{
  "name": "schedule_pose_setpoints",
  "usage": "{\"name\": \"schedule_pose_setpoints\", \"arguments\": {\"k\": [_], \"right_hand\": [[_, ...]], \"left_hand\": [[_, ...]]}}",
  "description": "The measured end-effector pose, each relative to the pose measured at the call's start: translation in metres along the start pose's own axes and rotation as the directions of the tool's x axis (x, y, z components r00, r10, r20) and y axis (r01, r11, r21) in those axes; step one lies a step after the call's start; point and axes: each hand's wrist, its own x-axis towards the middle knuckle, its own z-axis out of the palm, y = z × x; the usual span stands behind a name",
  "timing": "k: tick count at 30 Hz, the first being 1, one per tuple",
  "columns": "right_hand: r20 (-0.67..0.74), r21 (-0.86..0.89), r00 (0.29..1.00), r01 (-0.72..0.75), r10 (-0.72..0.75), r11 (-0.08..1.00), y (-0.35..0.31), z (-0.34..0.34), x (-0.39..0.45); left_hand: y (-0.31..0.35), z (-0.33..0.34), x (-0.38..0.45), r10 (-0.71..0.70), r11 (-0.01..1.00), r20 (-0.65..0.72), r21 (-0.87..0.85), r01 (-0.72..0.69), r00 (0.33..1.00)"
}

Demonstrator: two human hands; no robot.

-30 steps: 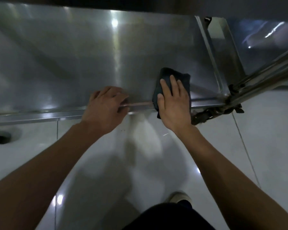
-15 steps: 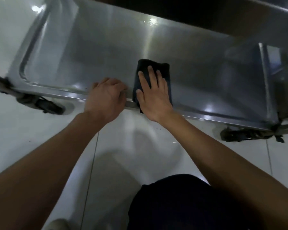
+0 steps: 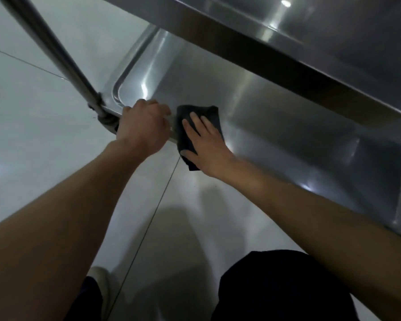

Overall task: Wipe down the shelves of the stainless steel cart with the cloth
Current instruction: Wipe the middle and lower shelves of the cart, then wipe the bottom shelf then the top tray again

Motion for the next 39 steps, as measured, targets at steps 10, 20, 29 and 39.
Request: {"name": "schedule_pose_setpoints", "arguments": {"k": [10,20,29,39], "right_hand": [[-0.167,-0.018,0.986,-0.030,0.027,0.999,-0.064,0.002,0.032],[-0.113,0.233,0.990,-0.056,0.085,0.971,-0.127,-0.068,-0.035],[-0.029,0.208,0.994,0.109,-0.105,0.972,-0.235,-0.220,-0.095],[0.002,0.323,0.951,0.293,-0.310,0.900,-0.339,-0.417,-0.175]], "left_hand": [[-0.037,-0.036,-0.040,-0.205,0.977,0.048,-0.046,0.207,0.978],[-0.035,-0.149,-0.082,-0.315,0.936,0.116,-0.129,0.329,0.942],[-0.032,-0.304,-0.181,-0.433,0.894,0.216,-0.024,0.448,0.875],[0.004,-0.513,-0.239,-0.597,0.776,0.180,-0.117,0.619,0.782]]}}
